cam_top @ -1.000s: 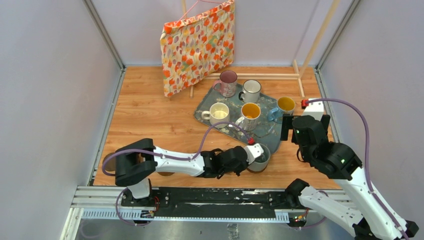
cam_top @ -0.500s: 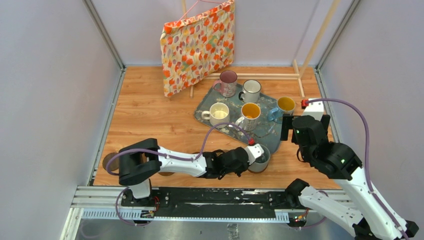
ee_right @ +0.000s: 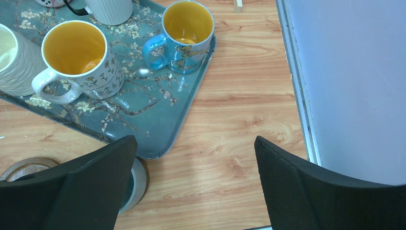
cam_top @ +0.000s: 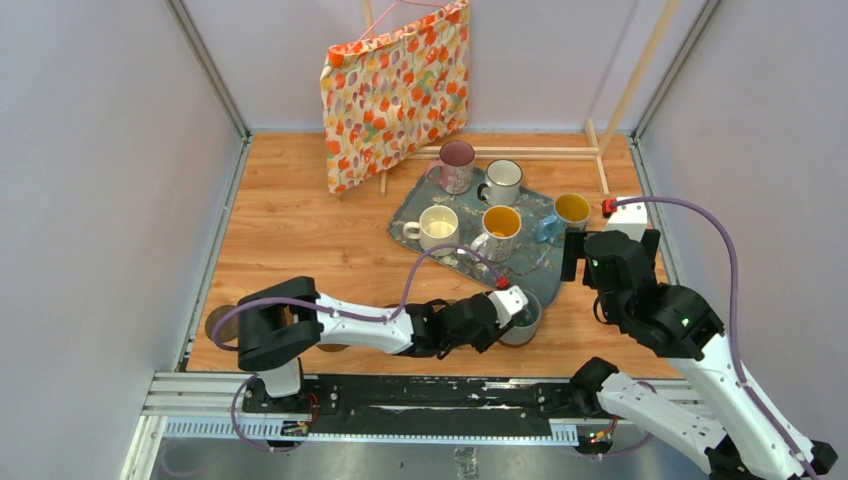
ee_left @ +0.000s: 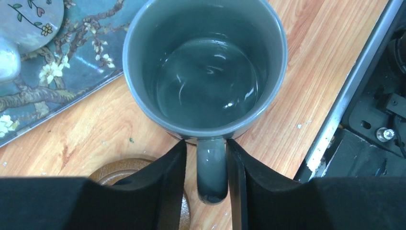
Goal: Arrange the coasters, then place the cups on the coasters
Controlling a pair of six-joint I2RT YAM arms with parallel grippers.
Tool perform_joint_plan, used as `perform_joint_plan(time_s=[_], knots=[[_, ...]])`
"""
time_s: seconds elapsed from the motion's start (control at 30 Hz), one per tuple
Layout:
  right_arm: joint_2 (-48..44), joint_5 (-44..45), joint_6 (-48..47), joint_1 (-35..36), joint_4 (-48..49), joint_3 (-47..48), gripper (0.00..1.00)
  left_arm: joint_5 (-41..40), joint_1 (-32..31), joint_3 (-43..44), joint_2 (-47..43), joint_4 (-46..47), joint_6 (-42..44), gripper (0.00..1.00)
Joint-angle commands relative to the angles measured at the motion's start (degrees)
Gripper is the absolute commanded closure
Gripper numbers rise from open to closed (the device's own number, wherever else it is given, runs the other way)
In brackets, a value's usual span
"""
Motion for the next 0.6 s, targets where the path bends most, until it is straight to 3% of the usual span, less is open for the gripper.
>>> perform_joint_plan(time_s=[0.0, 0.33, 0.57], knots=[[0.3, 0.9, 0.3, 0.3, -0.1, -0.9, 0.02, -1.5, -0.4, 0.4, -3.2, 4.7, 0.0, 0.53], [0.7, -1.2, 0.2, 0.3, 0.7, -0.7, 0.00, -2.7, -0.2, 0.9, -11.7, 1.0, 1.3, 0.36], [3.3, -3.5, -0.5, 0.3, 0.7, 0.5, 0.00, -1.0, 5.2, 3.6, -14.6, -3.8, 1.8, 0.31]])
